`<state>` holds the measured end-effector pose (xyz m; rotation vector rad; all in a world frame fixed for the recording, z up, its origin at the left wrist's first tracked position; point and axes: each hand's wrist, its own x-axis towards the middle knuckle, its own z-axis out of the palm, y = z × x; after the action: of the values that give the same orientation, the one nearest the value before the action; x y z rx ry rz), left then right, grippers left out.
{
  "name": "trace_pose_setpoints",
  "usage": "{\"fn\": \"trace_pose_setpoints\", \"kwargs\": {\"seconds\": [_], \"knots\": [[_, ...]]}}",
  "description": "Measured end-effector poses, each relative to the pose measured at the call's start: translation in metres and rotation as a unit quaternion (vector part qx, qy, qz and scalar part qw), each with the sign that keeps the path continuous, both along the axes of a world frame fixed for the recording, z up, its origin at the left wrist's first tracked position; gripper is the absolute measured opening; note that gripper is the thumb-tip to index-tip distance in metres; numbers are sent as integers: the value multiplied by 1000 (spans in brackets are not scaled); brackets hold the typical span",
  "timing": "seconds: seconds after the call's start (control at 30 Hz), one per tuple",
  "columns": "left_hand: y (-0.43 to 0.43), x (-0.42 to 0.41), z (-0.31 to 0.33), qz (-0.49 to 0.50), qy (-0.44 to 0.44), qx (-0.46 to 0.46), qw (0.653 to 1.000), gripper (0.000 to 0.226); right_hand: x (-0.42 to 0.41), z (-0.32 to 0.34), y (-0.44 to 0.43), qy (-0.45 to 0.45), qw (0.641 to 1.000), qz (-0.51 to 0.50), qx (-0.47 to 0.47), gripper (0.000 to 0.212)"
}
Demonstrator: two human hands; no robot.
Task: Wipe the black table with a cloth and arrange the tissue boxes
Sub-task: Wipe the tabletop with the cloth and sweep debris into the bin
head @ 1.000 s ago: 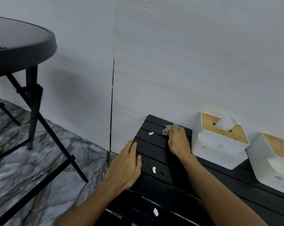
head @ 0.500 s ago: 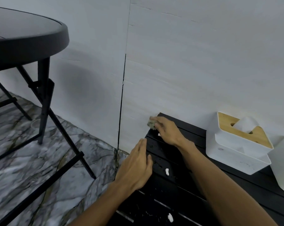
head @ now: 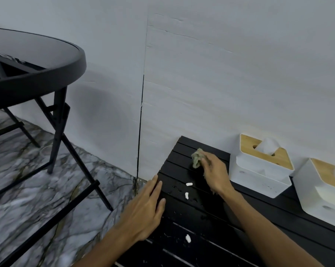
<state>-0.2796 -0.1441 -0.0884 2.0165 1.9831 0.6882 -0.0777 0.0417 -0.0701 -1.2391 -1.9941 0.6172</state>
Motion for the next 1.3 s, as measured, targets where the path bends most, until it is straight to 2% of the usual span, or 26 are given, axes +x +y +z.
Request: {"fn": "trace_pose_setpoints", "kwargs": {"seconds": [0.07, 0.17, 0.33, 0.43, 0.5, 0.6, 0.63, 0.7, 0.83, 1.0, 1.1, 1.23, 1.3], "knots": [[-8, -1, -2, -3, 22, 3, 1000, 61, -16, -6, 14, -64, 998, 4, 8, 33], [-19, -1, -2, -12, 44, 11, 999, 60, -34, -11, 13, -114, 991, 75, 10, 36], [-33, 2, -4, -31, 58, 42, 997, 58, -31, -7, -25, -132, 961, 243, 22, 43], [-37, 2, -6, -39, 56, 59, 996, 56, -19, -4, -62, -131, 942, 309, 15, 40], [-40, 2, -9, -39, 58, 64, 996, 55, -5, -2, -77, -89, 949, 304, 1, 37], [-41, 4, -8, -28, 62, 82, 994, 53, 2, 5, -71, 43, 987, 152, -27, 31], [-41, 5, -8, -23, 59, 83, 995, 53, -2, 6, -61, 54, 994, 91, -20, 29], [-41, 8, -6, -14, 57, 86, 995, 53, -13, 1, -37, 2, 999, 33, 7, 27], [-41, 8, -5, -16, 38, 87, 995, 53, -43, -15, -25, -113, 987, 114, 17, 32], [-44, 10, 1, -11, -11, 101, 995, 41, -41, -11, -61, -154, 955, 253, 32, 38], [-48, 8, 7, -6, -50, 96, 994, 34, -26, -6, -96, -129, 943, 306, 17, 38], [-50, 7, 9, -5, -72, 89, 993, 49, -5, 5, -135, -92, 935, 338, -46, 32], [-50, 6, 8, -8, -64, 90, 994, 53, 7, 9, -143, -45, 944, 313, -95, 29]]}}
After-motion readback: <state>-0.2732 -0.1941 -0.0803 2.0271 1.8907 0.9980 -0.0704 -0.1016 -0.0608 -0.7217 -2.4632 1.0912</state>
